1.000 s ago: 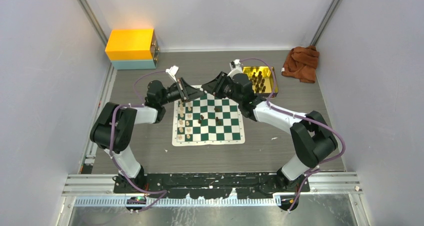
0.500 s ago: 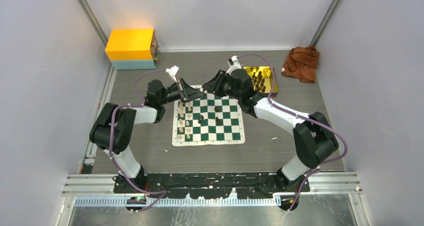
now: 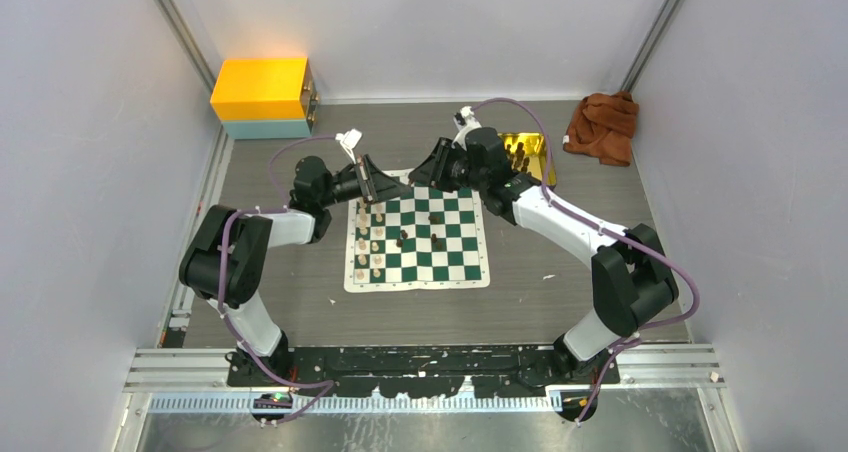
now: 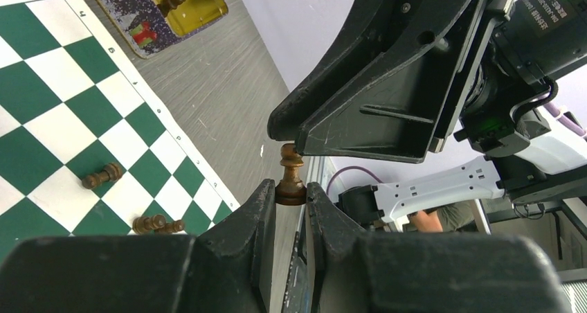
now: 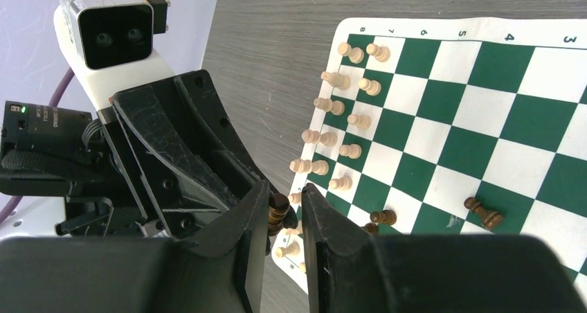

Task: Set up the chess pieces on the board
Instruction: Place the chess piece on the chessboard.

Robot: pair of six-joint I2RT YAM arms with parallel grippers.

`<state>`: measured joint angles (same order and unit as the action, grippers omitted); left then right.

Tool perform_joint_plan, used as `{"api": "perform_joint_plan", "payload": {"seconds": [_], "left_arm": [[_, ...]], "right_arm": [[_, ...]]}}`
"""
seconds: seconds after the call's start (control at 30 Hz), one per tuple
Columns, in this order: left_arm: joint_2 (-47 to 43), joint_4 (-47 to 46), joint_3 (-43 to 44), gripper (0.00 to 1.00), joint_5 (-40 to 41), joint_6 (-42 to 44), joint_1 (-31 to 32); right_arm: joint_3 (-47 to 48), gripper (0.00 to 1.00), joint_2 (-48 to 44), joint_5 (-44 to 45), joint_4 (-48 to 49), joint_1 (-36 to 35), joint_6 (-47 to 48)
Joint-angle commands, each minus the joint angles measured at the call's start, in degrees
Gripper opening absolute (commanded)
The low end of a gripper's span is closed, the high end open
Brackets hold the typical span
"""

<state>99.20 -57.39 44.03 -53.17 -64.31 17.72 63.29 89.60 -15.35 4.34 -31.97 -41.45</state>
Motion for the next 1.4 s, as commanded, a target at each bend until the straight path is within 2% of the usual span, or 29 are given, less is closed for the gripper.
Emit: {"api": "perform_joint_plan", "payload": {"seconds": [0.0,1.37], "left_arm": [[-0.6,-3.2,2.4,0.01,-2.2,0.5,-0.1],[1.1,-4.4,2.9,0.01,-2.7,-0.2,0.8]], "right_arm": [[2.5,0.29,-3.1,-1.9,-1.9,0.7,2.0],[1.4,0.28,-1.2,-7.7,1.4,0.8,-0.5]]}}
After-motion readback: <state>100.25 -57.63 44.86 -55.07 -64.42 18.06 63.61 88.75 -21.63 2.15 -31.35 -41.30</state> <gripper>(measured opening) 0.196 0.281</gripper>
